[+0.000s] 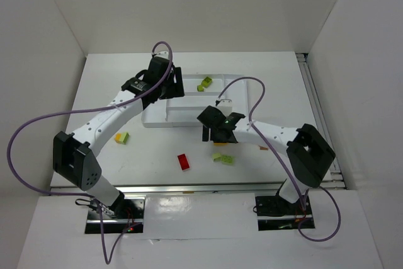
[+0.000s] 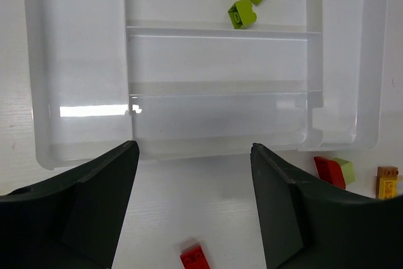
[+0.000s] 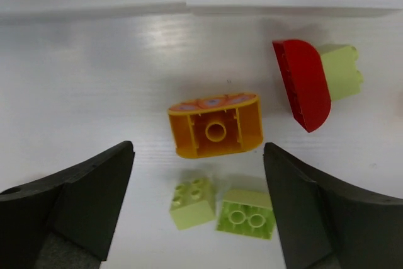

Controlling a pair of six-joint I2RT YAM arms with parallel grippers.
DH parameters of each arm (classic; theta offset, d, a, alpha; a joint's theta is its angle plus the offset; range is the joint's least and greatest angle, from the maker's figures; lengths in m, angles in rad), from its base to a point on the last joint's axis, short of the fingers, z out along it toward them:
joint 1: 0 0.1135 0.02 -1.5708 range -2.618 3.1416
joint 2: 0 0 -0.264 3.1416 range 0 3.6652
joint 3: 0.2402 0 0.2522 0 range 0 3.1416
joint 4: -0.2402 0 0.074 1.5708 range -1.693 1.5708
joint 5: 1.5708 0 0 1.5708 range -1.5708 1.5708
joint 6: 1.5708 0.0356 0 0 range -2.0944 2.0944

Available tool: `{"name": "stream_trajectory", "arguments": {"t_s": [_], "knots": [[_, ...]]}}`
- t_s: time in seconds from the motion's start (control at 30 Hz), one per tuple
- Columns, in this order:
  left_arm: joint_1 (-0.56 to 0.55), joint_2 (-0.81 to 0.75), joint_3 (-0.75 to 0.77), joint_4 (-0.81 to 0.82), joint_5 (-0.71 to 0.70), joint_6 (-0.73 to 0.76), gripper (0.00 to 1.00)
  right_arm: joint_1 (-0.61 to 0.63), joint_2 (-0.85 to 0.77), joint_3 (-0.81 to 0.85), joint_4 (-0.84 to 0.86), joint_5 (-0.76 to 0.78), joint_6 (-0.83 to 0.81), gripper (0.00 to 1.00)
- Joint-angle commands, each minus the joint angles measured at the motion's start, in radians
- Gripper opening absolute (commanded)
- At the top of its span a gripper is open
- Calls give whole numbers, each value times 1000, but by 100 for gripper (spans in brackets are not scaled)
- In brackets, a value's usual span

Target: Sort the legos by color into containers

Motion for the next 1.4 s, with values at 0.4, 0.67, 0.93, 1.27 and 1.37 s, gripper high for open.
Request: {"name": "stream_trajectory", "arguments": {"t_s": [0.4, 0.67, 0.93, 1.27, 1.37], "knots": [[-7, 12, 6, 0, 12, 2, 83, -21, 115, 27, 83, -58, -320, 98], [-7, 22, 6, 0, 12, 2, 83, -31, 147, 18, 135, -91, -320, 84], [-7, 31, 6, -9, 3, 2, 83, -31, 118, 36, 101, -61, -320, 62], [-7, 31, 6, -9, -7, 2, 83, -31, 6, 128, -1, 36, -302, 41], [-7, 31, 6, -9, -16, 2, 83, -75, -4, 170, -12, 74, -344, 41]]}}
